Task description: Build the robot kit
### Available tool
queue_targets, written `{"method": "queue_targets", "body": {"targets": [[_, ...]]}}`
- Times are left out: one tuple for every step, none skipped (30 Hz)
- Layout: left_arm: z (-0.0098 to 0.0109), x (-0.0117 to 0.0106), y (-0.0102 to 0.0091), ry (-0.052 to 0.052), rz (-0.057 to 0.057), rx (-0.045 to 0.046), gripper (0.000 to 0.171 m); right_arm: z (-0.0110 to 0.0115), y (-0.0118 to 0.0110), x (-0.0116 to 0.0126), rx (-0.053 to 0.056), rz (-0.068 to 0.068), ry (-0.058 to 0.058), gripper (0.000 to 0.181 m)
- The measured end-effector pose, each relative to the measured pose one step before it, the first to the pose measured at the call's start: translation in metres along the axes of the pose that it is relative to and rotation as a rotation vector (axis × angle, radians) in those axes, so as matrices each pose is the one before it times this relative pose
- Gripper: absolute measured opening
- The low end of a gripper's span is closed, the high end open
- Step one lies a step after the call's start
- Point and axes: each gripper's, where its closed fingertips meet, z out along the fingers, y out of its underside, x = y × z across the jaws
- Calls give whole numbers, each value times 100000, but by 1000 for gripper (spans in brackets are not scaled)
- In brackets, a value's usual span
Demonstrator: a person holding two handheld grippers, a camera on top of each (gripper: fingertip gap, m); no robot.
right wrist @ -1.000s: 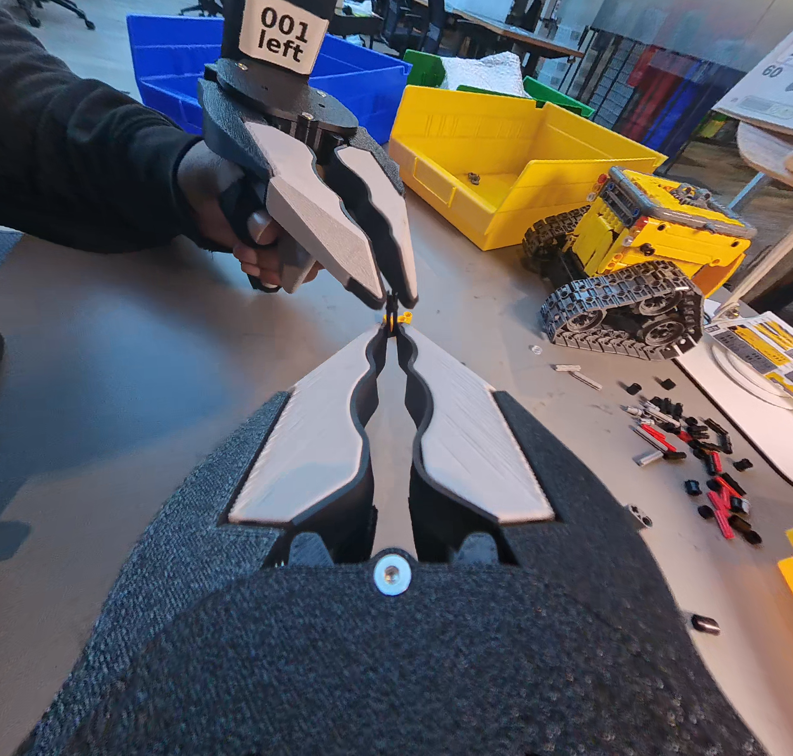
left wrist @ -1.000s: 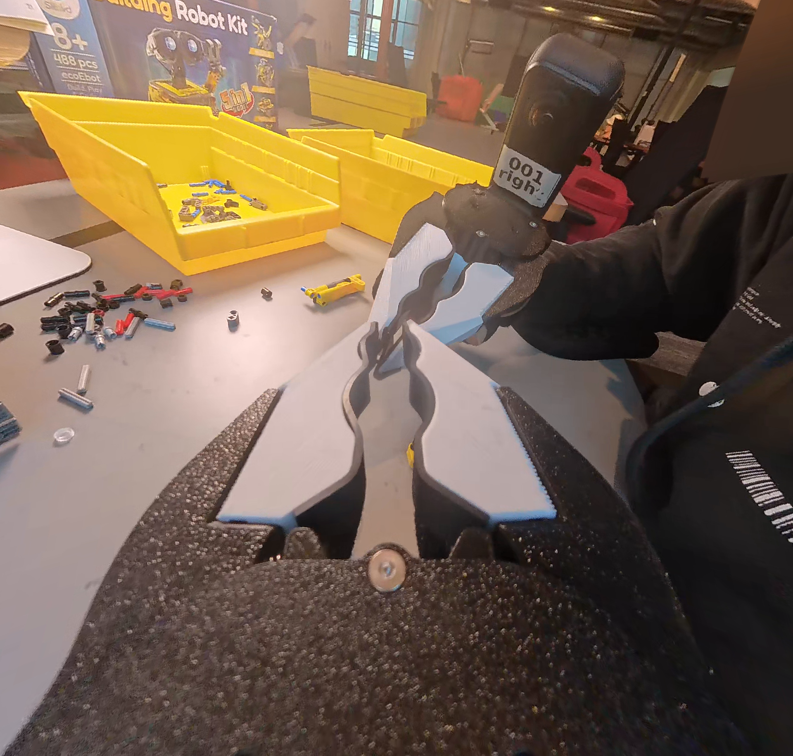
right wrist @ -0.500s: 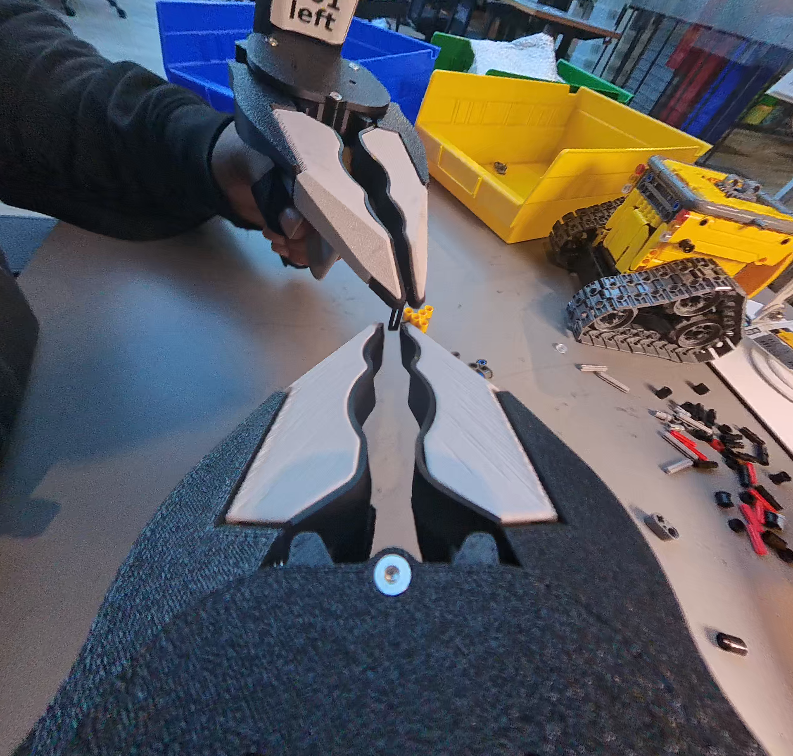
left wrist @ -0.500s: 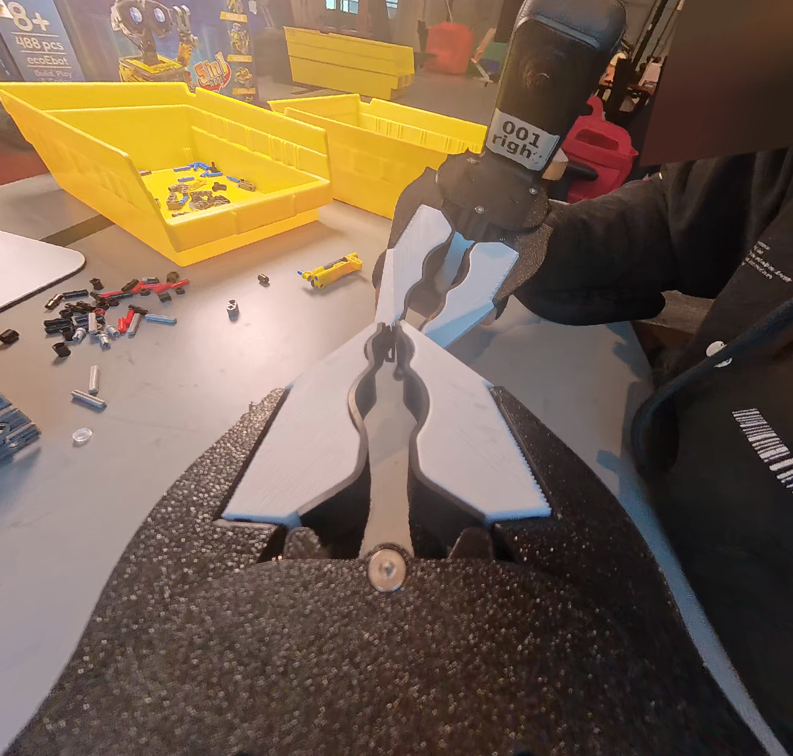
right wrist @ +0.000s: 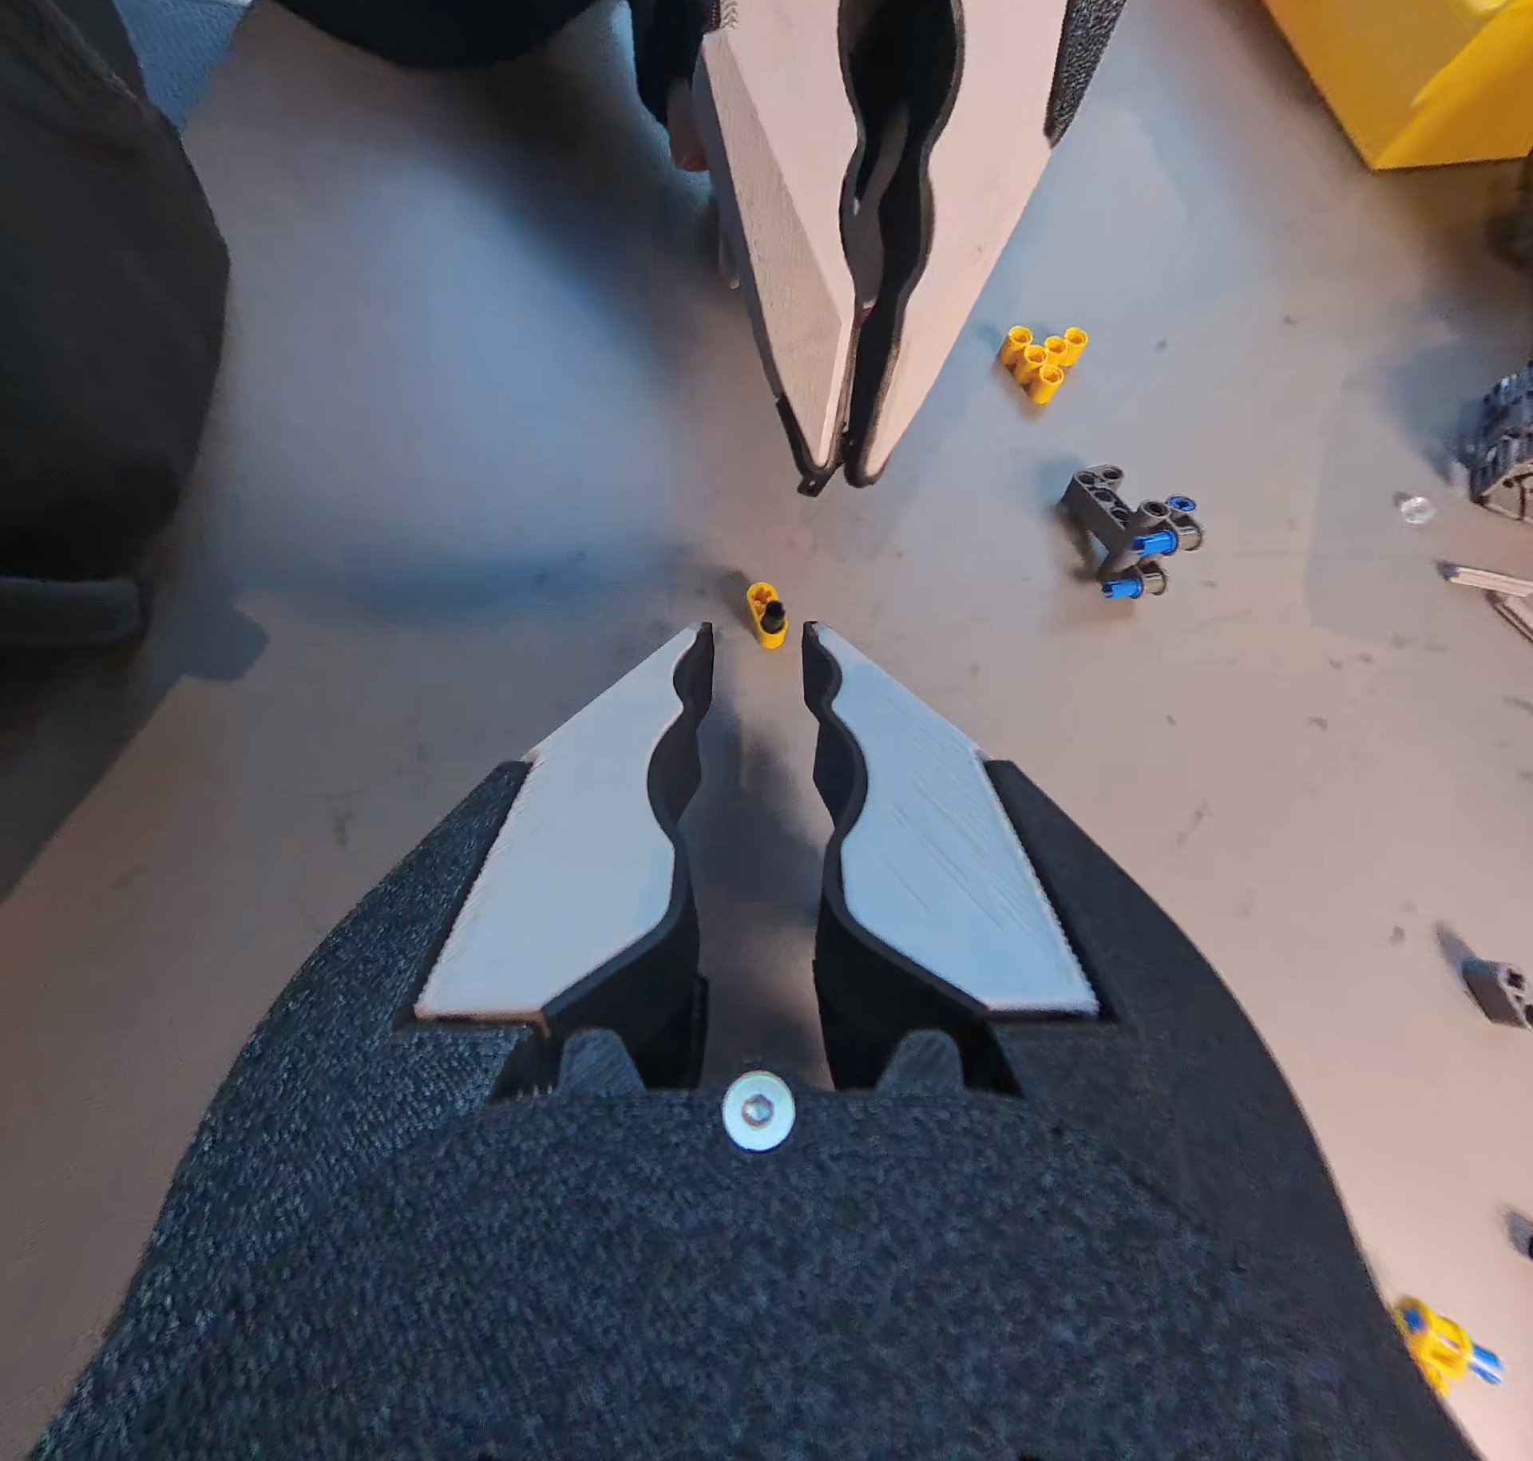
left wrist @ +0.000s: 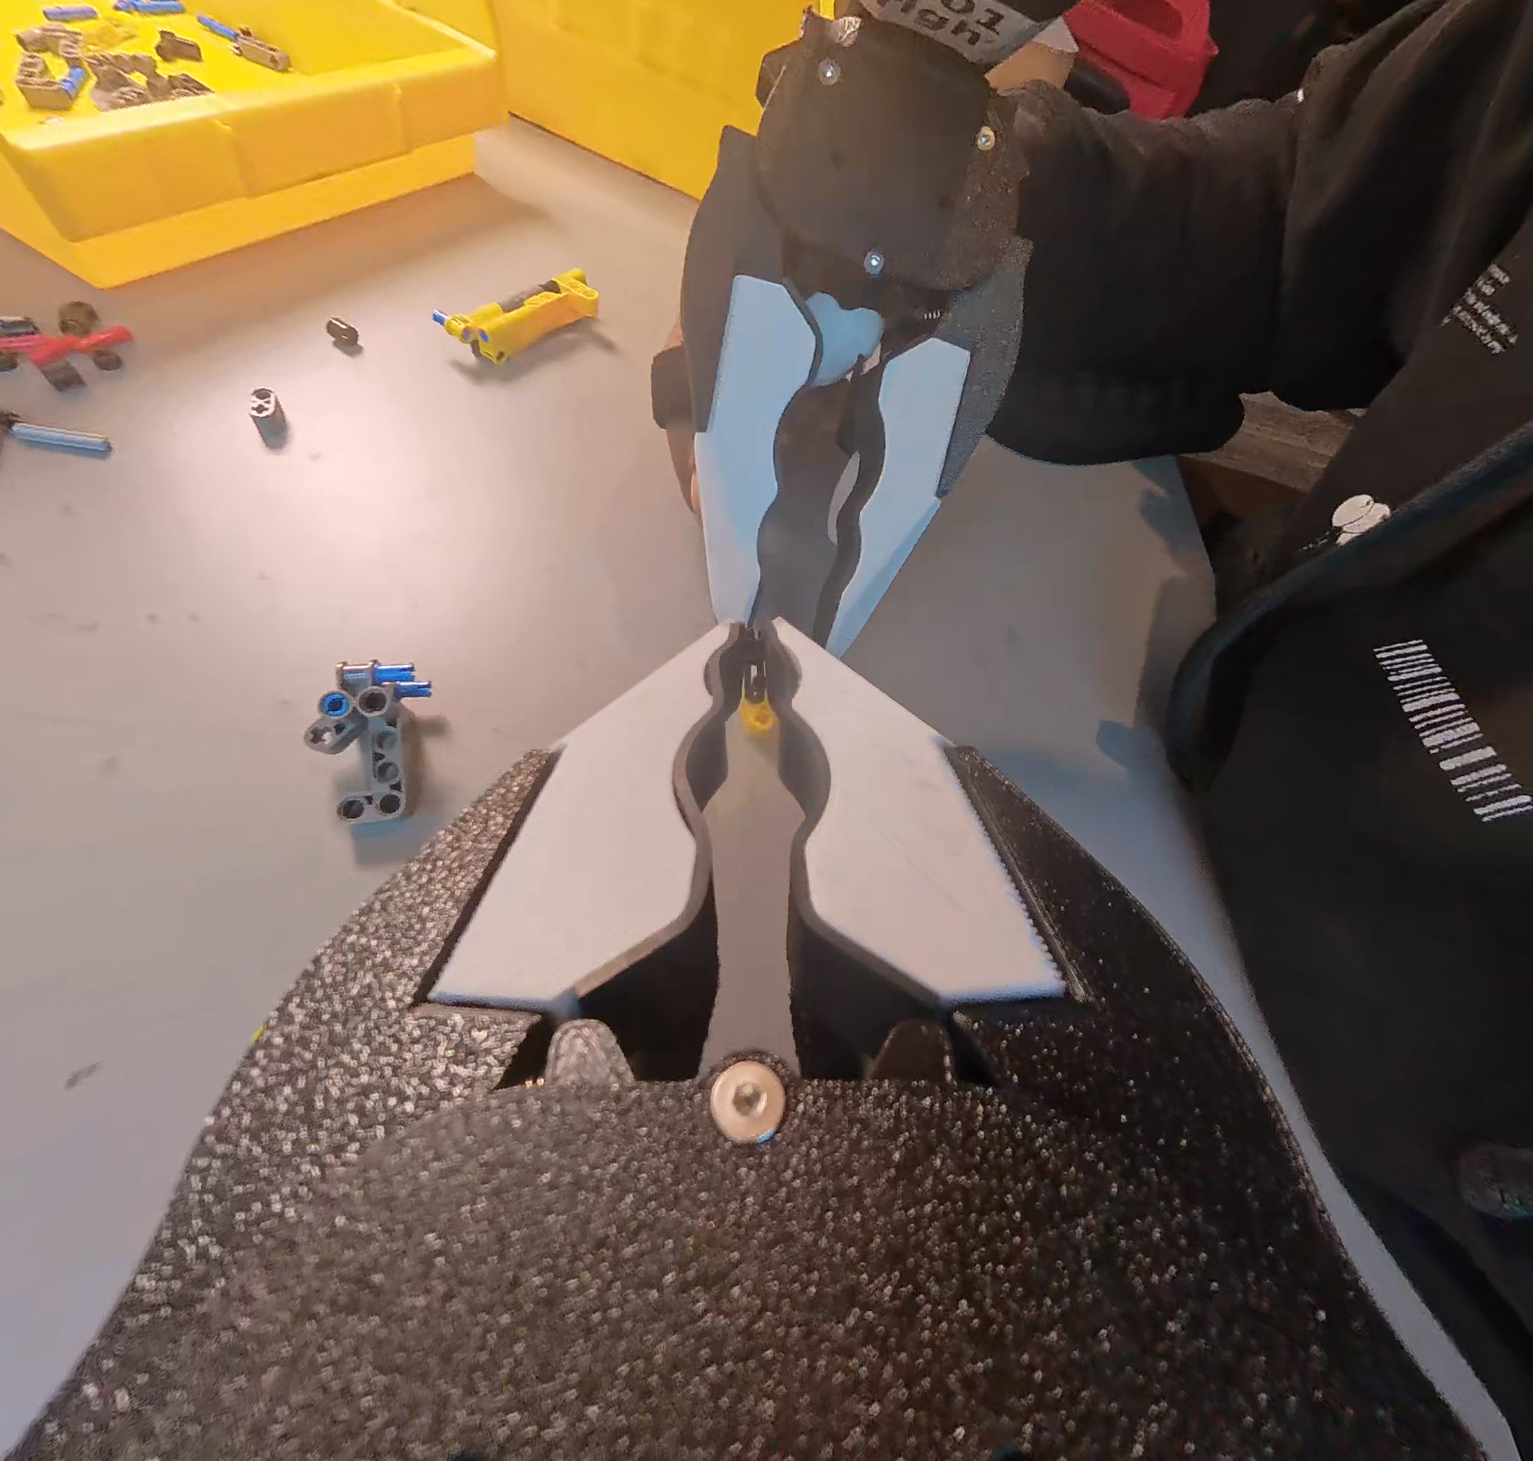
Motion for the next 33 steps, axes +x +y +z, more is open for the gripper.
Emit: {"method": "queue_targets", "body": {"targets": [[131, 196, 128, 1046, 299, -551, 3, 128, -1, 21, -234, -233, 369, 21], [130, 169, 124, 939, 246, -555, 3, 76, -139, 30, 357, -261, 494, 20], [115, 89, 104, 313, 209, -611, 4, 47, -118, 22, 248, -222, 395, 20], [85, 53, 43, -84, 578, -341, 4, -24, -178, 69, 730, -467, 638, 20], [34, 79, -71, -103, 877, 303, 4, -120, -306, 132, 1663, -358, 918, 18], [0, 135, -154, 260, 907, 915, 4, -221, -415, 145, 2435, 42, 660, 16], [-38, 189, -216, 568, 967, 1351, 4, -298, -511, 158, 3046, 471, 429, 14], [-48, 159, -272, 336, 1009, 1678, 4, -328, -607, 96, 3749, 793, 20, 12], [-65, 61, -312, -124, 814, 1977, 3, -294, -641, -22, 3811, 1286, -804, 11], [-65, 66, -361, 35, 567, 2312, 3, -216, -551, -83, 3307, 1616, -1135, 11], [-59, 118, -380, 512, 462, 2469, 3, -119, -500, -33, 2898, 1175, -508, 11], [-49, 118, -362, 443, 617, 2269, 4, -66, -444, -52, 2718, 625, -341, 11], [-36, 127, -249, 378, 870, 1479, 4, -52, -414, -62, 2517, 529, -281, 9], [-56, 79, -201, 107, 904, 1096, 4, -26, -144, 55, 1040, 163, 261, 6], [-66, -6, -183, -505, 889, 942, 4, -38, -143, 43, 1173, 302, 132, 4], [-59, -1, -128, -272, 583, 753, 4, -2, -138, -26, 1174, 698, -344, 4], [-56, 47, -84, 201, -37, 571, 4, 10, -84, -31, 733, 500, -450, 4], [-30, -11, -47, 13, -365, 412, 4, -5, -42, 44, 500, 127, 107, 4], [-32, -49, -9, -224, -405, 94, 4, -2, 19, 77, 243, 215, 142, 4], [-33, -65, -14, -339, -389, -35, 4, -30, 1, 88, 415, 526, 51, 4], [-69, -123, -80, -722, -233, 331, 6, -97, -82, 114, 985, 502, 160, 4], [-133, -202, -143, -1164, -73, 714, 13, -184, -216, 99, 1750, 311, 26, 4], [-221, -181, -202, -773, -201, 1064, 19, -256, -349, 155, 2334, 515, 305, 4], [-272, -78, -279, 138, -712, 1526, 20, -296, -512, 204, 3190, 594, 525, 4], [-277, -3, -308, 695, -1170, 1748, 21, -335, -770, 223, 4648, 700, 753, 4], [-220, -74, -278, 180, -1216, 1510, 20, -307, -894, 227, 5255, 1352, 691, 4], [-118, -146, -185, -644, -855, 913, 19, -237, -922, 196, 5410, 1955, 668, 4], [11, -82, -135, -653, -336, 382, 18, -126, -854, 95, 5127, 2478, 128, 4], [109, 60, -146, -299, 154, 341, 18, -27, -804, 110, 5159, 2708, 506, 4], [148, 80, -218, -591, 591, 567, 16, 57, -649, -10, 4716, 2858, -176, 4], [134, 10, -279, -1162, 798, 917, 14, 126, -360, -232, 3098, 2690, -1499, 4], [60, 48, -359, -776, 686, 1354, 12, 135, -160, -150, 1833, 1721, -867, 4], [-26, 125, -416, -61, 426, 1757, 10, 140, -18, -110, 981, 996, -610, 4]]}}
